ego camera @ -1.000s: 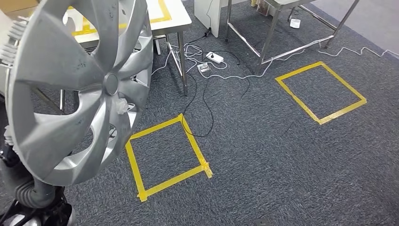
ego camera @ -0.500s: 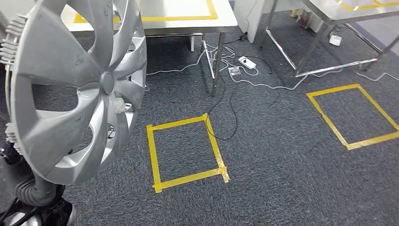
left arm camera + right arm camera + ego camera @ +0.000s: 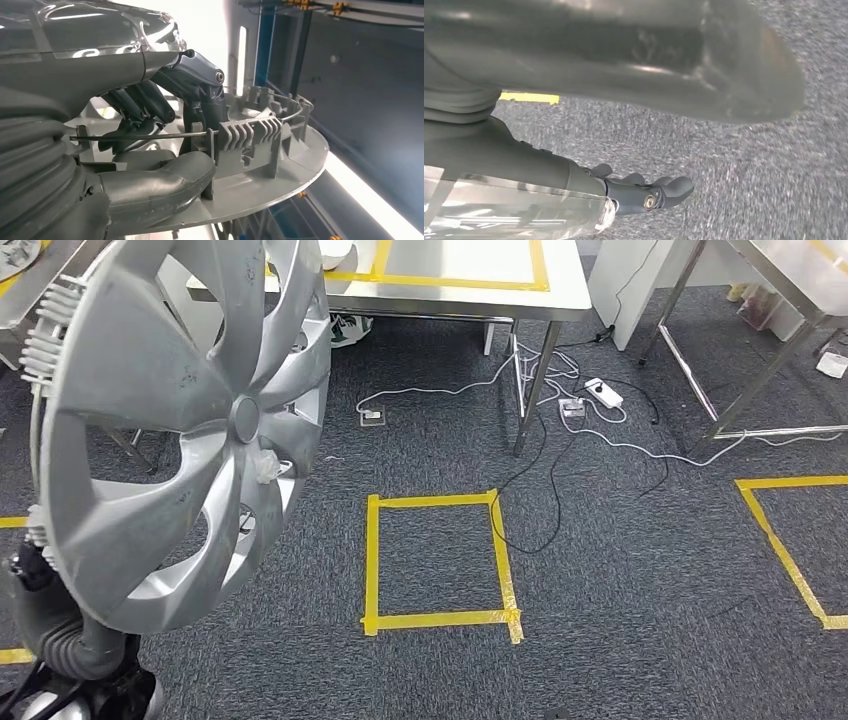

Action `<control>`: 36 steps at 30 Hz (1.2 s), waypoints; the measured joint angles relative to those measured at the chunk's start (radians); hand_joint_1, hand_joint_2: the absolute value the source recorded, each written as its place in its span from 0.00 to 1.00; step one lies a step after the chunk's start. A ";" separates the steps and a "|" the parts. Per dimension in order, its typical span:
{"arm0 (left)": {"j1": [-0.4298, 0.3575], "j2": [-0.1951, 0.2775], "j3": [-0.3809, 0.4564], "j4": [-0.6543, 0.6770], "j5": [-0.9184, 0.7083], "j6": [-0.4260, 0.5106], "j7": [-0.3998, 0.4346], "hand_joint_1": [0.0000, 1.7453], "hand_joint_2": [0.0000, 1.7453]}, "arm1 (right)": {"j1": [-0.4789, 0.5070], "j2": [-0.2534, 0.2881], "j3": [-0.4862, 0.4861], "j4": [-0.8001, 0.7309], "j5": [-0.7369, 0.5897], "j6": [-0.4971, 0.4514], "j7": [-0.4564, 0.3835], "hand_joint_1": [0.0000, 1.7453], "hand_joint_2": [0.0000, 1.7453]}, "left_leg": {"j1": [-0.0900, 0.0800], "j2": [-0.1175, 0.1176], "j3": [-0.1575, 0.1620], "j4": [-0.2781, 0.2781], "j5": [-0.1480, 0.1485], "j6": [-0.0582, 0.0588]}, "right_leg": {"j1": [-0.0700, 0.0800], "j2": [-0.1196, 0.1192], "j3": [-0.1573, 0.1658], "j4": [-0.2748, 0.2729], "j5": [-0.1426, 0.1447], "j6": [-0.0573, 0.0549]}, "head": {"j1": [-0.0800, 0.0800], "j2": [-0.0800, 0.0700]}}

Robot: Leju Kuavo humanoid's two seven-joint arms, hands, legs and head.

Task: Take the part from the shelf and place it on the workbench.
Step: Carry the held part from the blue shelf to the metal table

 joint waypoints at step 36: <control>-0.013 0.013 -0.011 0.006 -0.053 0.133 0.112 1.00 1.00 | 0.020 -0.009 -0.002 0.001 -0.016 0.022 -0.031 0.00 0.00 | -0.010 0.010 0.046 -0.197 0.185 0.013 | -0.007 0.030 0.130 -0.013 -0.119 0.029 | -0.031 0.000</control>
